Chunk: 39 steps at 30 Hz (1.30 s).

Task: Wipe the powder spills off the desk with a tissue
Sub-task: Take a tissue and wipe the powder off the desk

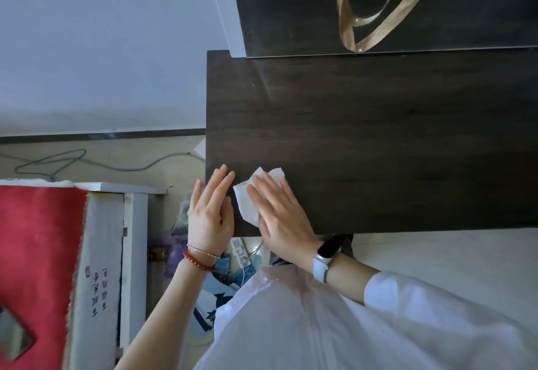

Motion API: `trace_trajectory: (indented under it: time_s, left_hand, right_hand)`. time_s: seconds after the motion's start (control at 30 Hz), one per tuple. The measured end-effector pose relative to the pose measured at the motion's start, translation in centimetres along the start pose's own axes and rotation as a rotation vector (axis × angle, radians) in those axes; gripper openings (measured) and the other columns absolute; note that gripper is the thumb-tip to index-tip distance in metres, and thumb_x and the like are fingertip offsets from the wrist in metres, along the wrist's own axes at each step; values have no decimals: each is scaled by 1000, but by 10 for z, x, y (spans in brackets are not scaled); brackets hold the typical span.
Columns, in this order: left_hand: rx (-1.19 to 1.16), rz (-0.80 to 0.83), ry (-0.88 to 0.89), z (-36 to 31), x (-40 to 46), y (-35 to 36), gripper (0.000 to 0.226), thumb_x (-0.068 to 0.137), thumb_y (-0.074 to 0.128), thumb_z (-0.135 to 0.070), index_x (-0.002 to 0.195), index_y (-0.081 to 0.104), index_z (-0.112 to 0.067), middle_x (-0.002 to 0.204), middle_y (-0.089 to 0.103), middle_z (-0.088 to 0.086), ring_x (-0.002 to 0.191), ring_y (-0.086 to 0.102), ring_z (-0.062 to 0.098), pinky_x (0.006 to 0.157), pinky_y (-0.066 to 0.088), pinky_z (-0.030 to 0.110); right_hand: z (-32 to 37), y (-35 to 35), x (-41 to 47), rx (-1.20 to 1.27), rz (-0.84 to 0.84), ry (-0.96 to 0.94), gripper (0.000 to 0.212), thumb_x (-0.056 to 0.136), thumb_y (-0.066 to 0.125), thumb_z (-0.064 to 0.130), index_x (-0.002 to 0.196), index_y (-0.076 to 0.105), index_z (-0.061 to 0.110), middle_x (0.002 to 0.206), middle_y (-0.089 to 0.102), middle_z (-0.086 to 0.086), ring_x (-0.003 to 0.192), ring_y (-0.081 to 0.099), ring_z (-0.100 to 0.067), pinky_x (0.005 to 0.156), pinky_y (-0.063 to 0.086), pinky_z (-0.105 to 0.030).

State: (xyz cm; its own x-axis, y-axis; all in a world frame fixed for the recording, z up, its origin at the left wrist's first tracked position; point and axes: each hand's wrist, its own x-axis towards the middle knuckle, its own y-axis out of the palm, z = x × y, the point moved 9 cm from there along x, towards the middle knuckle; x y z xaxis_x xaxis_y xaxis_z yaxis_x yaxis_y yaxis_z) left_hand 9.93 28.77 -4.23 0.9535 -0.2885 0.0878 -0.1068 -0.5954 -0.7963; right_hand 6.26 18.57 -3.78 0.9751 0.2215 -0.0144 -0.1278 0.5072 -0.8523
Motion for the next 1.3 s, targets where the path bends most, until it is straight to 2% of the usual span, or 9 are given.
trace_trajectory:
  time_s: [0.13, 0.27, 0.37, 0.53, 0.67, 0.8, 1.0, 1.17, 1.3]
  left_hand:
    - [87, 39, -230, 36, -11, 2, 43, 83, 47, -17, 124, 53, -7, 137, 47, 17, 132, 35, 35, 106, 21, 62]
    - [-91, 19, -368, 58, -24, 2, 45, 87, 44, -17, 130, 46, -3, 131, 52, 18, 123, 47, 33, 106, 33, 52]
    - [-279, -23, -454, 63, -32, 4, 42, 90, 49, -5, 131, 44, -6, 127, 54, 13, 113, 50, 19, 96, 38, 25]
    - [-677, -28, -676, 79, -36, 8, 33, 96, 38, -9, 128, 49, -8, 124, 54, 6, 114, 51, 18, 96, 41, 27]
    - [-835, -149, -782, 92, -35, -5, 33, 98, 31, -15, 119, 52, -1, 106, 60, 6, 87, 59, 5, 67, 48, 8]
    - [-820, -177, -887, 104, -34, -11, 27, 97, 36, -17, 116, 53, -7, 114, 58, 16, 91, 59, 19, 82, 47, 28]
    - [-80, -31, -528, 43, 7, -9, 37, 89, 51, -13, 126, 49, -7, 132, 46, 18, 121, 43, 34, 100, 36, 49]
    - [193, 131, -288, -35, 50, 42, 45, 86, 53, -24, 131, 45, -17, 146, 34, 10, 136, 22, 30, 107, 16, 49]
    - [239, 247, -174, -85, 80, 91, 50, 87, 49, -30, 136, 37, -22, 152, 20, 7, 140, 11, 28, 110, 7, 52]
  right_hand:
    - [14, 4, 13, -24, -17, -41, 42, 87, 31, 4, 122, 55, 3, 130, 55, -20, 128, 44, -35, 108, 29, -53]
    - [1, 15, -7, -13, 106, -120, 36, 84, 42, 1, 116, 58, -3, 131, 53, -23, 128, 42, -40, 104, 38, -52]
    - [-13, 20, -15, -130, 180, -128, 45, 87, 36, 17, 126, 50, -1, 139, 45, -21, 133, 35, -37, 107, 36, -51]
    - [-23, 30, 51, -228, 174, 132, 57, 92, 33, 35, 142, 21, 9, 152, 19, -20, 141, 8, -41, 116, 9, -51]
    - [41, 75, 51, -285, 306, -197, 52, 94, 31, 31, 143, 19, 18, 155, 16, -6, 142, 2, -39, 115, 4, -51]
    - [43, 79, 10, -304, 403, -396, 53, 96, 34, 28, 145, 15, 21, 157, 12, -1, 144, 1, -29, 116, -3, -42]
    - [-55, 8, -18, -418, 288, -120, 48, 92, 31, 30, 140, 34, 23, 148, 36, -1, 138, 28, -30, 111, 23, -48]
    - [-155, -40, -57, -326, 180, 278, 51, 97, 31, 28, 145, 14, 26, 156, 13, -2, 141, -9, -22, 114, -4, -38]
    - [-207, -83, -72, -273, 15, 502, 50, 95, 43, 20, 142, 28, 16, 152, 26, -12, 141, 16, -37, 114, 17, -50]
